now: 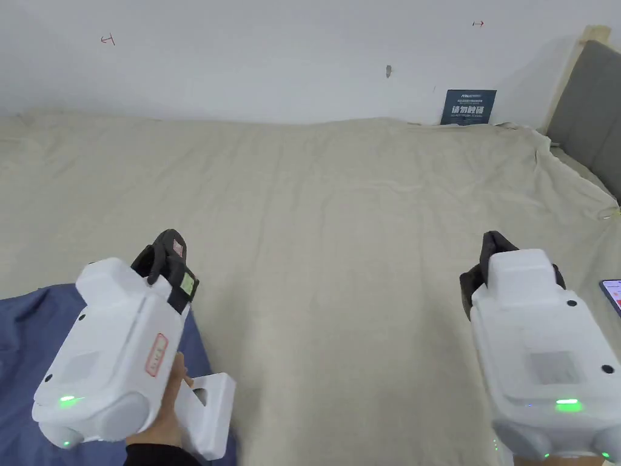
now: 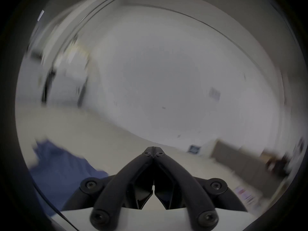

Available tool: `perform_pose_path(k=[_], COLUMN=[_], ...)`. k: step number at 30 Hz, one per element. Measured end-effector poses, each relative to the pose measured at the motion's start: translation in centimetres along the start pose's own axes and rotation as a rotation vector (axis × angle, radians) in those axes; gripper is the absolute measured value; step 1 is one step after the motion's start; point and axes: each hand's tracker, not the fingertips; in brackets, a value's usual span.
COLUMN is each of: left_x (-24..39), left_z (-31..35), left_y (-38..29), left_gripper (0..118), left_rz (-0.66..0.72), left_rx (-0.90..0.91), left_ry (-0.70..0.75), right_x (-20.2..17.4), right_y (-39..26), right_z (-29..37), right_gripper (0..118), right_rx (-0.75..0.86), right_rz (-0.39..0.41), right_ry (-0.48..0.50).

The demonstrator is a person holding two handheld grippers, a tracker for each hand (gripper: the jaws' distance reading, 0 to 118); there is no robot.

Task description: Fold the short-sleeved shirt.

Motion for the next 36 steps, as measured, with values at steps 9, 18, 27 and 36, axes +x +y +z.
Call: perform_pose_path(k=[9, 18, 27, 36], left_x=[2.2, 1.7, 1.1, 1.1], left_z=[-0.2, -0.1, -0.1, 0.0], left_y=[-3.5, -2.9, -2.6, -2.4], left_gripper=[0, 0, 0, 0], left_rz=[-0.384, -0.337, -0.293, -0.289], left_rx=[-0.053, -0.058, -0.058, -0.057], left_ry=[0.034, 0.036, 0.042, 0.036], right_x=[0.5, -0.2, 0.1, 0.6], right_y=[-1.0, 0.3, 0.3, 0.3], right_z=[0.6, 1.2, 1.1, 1.0], right_gripper=[0, 0, 0, 0], right_rx=[-0.073, -0.060, -0.051, -0.049], right_rz=[-0.241, -0.223, -0.221, -0.226], right_ry=[0.052, 0.054, 0.056, 0.057])
